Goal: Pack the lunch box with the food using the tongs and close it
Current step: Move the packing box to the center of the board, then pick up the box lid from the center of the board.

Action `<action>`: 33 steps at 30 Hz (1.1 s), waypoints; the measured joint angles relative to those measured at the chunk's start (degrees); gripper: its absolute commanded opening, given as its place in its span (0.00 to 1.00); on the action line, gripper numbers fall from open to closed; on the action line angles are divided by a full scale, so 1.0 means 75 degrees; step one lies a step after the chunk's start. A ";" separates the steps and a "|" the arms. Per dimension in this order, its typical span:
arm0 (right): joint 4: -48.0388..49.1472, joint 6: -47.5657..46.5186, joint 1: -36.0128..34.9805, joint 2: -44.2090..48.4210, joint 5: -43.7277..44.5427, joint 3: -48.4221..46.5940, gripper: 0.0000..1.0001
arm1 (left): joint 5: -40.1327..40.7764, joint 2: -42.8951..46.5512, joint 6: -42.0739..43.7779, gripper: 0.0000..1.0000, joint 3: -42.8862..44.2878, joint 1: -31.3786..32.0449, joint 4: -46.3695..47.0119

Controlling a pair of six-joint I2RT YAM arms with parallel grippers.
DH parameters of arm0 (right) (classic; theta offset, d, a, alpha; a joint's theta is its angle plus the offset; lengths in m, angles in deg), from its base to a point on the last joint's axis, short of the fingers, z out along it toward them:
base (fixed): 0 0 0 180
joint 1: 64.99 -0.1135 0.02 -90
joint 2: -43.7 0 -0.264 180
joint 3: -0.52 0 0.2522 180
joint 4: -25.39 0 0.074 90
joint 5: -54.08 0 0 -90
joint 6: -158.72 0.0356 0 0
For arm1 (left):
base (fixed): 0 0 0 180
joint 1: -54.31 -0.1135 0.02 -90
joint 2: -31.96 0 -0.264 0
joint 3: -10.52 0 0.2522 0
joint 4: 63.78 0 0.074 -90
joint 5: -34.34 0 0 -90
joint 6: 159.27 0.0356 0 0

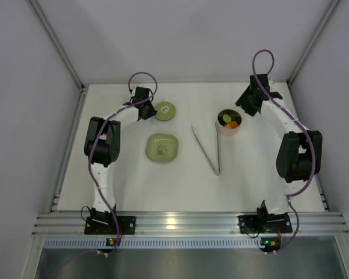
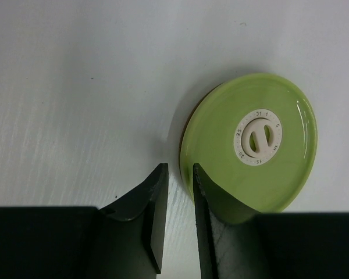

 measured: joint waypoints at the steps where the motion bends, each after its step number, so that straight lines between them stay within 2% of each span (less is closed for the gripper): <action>1: 0.0015 -0.0017 0.0000 0.0035 0.0000 -0.0017 0.48 | 0.0003 -0.0017 0.0012 0.29 0.0012 0.0000 -0.0026; 8: -0.0003 -0.0055 0.0000 0.0184 0.0000 -0.0023 0.49 | 0.0064 -0.0236 0.0087 0.28 0.0385 0.0023 -0.0219; 12: -0.0009 -0.0102 0.0000 0.0259 0.0000 -0.0023 0.49 | 0.0090 -0.0338 0.0149 0.21 0.0530 0.0038 -0.0268; 13: -0.0015 -0.0102 0.0000 0.0283 0.0000 -0.0023 0.50 | 0.0108 -0.0364 0.0163 0.15 0.0574 0.0047 -0.0274; 15: -0.0017 -0.0108 0.0003 0.0329 0.0000 -0.0023 0.50 | 0.0160 -0.0379 0.0184 0.09 0.0638 0.0073 -0.0315; 16: -0.0020 -0.0111 0.0003 0.0356 0.0000 -0.0023 0.50 | 0.0181 -0.0379 0.0195 0.03 0.0659 0.0085 -0.0338; 18: -0.0020 -0.0137 0.0017 0.0396 0.0000 -0.0023 0.50 | 0.0204 -0.0379 0.0219 0.00 0.0691 0.0102 -0.0373; 23: -0.0023 -0.0172 0.0052 0.0510 0.0000 -0.0023 0.50 | 0.0265 -0.0379 0.0224 0.00 0.0708 0.0140 -0.0405; 25: -0.0020 -0.0195 0.0055 0.0571 0.0000 -0.0023 0.50 | 0.0268 -0.0379 0.0239 0.05 0.0708 0.0143 -0.0405; 29: -0.0020 -0.0245 0.0061 0.0685 0.0000 -0.0017 0.51 | 0.0262 -0.0379 0.0251 0.06 0.0708 0.0146 -0.0408; 30: -0.0017 -0.0254 0.0064 0.0702 -0.0003 -0.0017 0.51 | 0.0259 -0.0379 0.0248 0.12 0.0708 0.0146 -0.0408; 33: -0.0017 -0.0289 0.0067 0.0740 -0.0003 -0.0012 0.51 | 0.0242 -0.0379 0.0227 0.13 0.0673 0.0152 -0.0391</action>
